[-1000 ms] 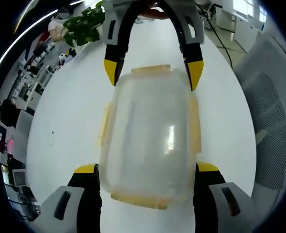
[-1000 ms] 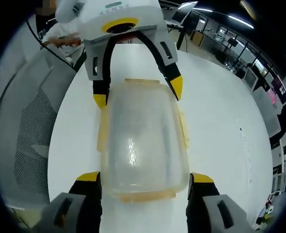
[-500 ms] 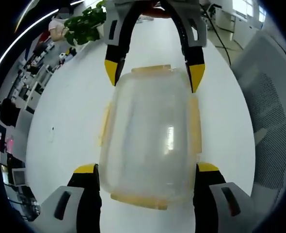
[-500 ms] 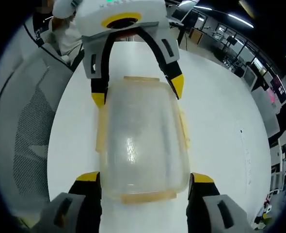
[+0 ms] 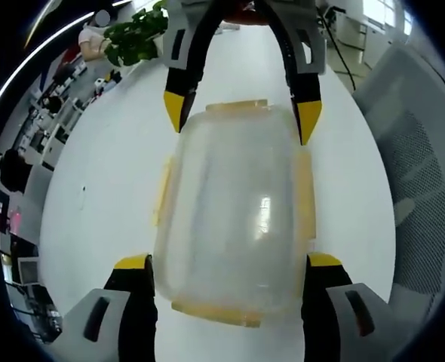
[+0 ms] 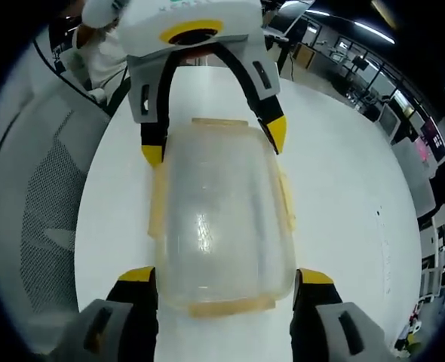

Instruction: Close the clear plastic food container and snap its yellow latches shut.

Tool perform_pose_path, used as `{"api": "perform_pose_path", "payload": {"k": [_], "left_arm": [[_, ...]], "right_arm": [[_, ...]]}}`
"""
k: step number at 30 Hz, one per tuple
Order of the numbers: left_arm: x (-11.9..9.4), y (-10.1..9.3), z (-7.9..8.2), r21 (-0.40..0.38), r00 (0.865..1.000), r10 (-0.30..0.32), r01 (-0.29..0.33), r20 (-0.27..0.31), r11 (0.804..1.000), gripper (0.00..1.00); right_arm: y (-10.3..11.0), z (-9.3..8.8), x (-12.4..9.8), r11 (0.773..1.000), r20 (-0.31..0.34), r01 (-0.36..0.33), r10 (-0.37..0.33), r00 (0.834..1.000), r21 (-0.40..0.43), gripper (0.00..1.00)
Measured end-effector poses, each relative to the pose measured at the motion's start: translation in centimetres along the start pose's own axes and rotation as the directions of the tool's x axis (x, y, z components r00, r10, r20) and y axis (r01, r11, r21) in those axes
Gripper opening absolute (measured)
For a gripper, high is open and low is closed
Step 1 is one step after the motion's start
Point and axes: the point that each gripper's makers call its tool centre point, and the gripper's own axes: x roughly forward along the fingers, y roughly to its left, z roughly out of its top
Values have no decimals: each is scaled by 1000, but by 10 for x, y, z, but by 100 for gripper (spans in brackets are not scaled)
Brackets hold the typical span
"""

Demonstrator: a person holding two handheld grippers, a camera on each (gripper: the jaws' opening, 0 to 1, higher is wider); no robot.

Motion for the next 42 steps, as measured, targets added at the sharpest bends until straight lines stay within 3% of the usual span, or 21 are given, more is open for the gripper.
{"api": "perform_pose_path", "payload": {"k": [7,21,42], "left_arm": [[-3,0,-9,-5,1000,0,0,-1,1000,77],[0,4,-10,-5,1000,0,0,-4,1000,79],[7,31,-10,-29,1000,9,-9,7,1000,79]], "right_arm": [[2,9,4,1000,-1,2,-2,1000,-2,71],[-1,10,5,1000,4,5,-5,1000,3,71],[-31,10,10,1000,1,1,-1,1000,-22,71]]}}
